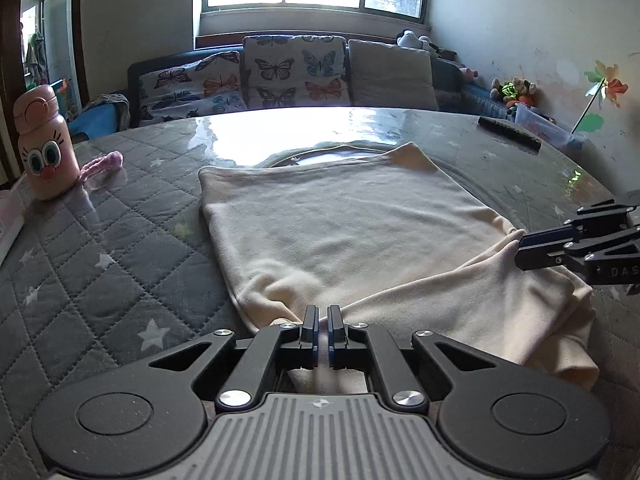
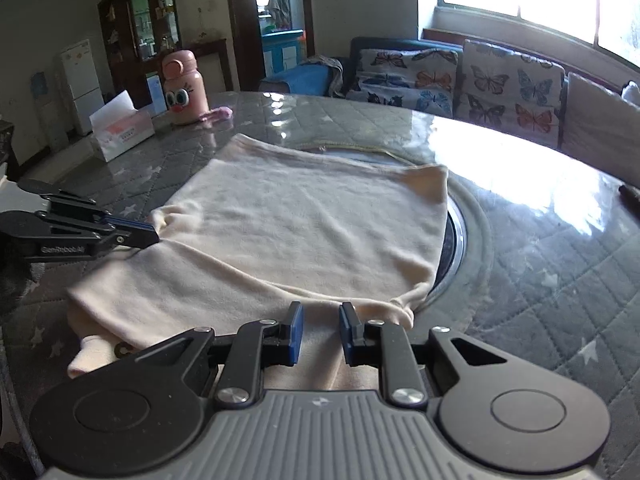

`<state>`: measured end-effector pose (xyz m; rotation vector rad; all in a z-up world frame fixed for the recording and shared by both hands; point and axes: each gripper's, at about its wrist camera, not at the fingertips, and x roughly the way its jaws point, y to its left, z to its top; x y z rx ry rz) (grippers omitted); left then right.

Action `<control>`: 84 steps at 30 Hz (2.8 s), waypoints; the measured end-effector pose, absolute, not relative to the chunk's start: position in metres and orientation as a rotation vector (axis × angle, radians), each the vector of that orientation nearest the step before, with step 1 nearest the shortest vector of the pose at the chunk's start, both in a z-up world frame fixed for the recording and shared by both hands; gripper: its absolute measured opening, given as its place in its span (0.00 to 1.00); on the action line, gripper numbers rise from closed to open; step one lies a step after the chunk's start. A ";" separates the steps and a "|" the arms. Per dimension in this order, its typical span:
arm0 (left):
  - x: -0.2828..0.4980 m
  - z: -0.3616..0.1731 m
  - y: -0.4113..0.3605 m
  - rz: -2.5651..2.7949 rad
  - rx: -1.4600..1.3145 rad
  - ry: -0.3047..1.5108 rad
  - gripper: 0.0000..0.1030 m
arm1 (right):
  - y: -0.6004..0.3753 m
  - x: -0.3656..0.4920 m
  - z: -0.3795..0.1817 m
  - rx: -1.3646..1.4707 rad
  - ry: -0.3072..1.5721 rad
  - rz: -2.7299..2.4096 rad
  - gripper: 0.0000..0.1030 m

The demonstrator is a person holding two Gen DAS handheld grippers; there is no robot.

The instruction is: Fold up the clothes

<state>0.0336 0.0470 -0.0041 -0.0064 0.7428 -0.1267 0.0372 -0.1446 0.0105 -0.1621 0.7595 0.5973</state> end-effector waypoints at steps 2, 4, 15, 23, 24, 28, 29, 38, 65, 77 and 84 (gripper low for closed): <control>0.030 -0.001 0.045 -0.137 0.006 0.737 0.05 | -0.143 0.039 0.007 -0.167 0.771 0.601 0.18; 0.025 0.002 0.044 -0.150 0.021 0.730 0.05 | -0.142 0.040 0.001 -0.181 0.779 0.597 0.18; -0.014 0.014 0.017 -0.296 0.150 0.695 0.06 | -0.143 0.008 0.010 -0.298 0.774 0.679 0.19; -0.027 0.005 -0.006 -0.362 0.211 0.702 0.06 | -0.131 -0.008 0.022 -0.296 0.723 0.729 0.19; -0.027 0.003 -0.008 -0.363 0.215 0.705 0.06 | -0.125 -0.009 0.021 -0.292 0.722 0.752 0.19; -0.028 -0.004 -0.006 -0.347 0.227 0.723 0.06 | -0.106 -0.012 0.011 -0.294 0.734 0.812 0.19; -0.029 -0.005 -0.005 -0.346 0.227 0.724 0.07 | -0.103 -0.013 0.007 -0.300 0.741 0.816 0.19; -0.054 0.004 0.000 -0.387 0.317 0.682 0.26 | -0.128 -0.011 0.011 -0.262 0.763 0.747 0.22; -0.045 0.011 -0.004 -0.462 0.301 0.570 0.09 | -0.152 -0.047 0.027 -0.474 0.726 0.809 0.51; -0.024 0.020 0.009 -0.441 0.213 0.595 0.09 | -0.123 -0.036 0.007 -0.569 0.623 0.845 0.43; -0.042 0.013 0.007 -0.435 0.258 0.600 0.25 | -0.127 -0.016 0.014 -0.461 0.682 0.822 0.15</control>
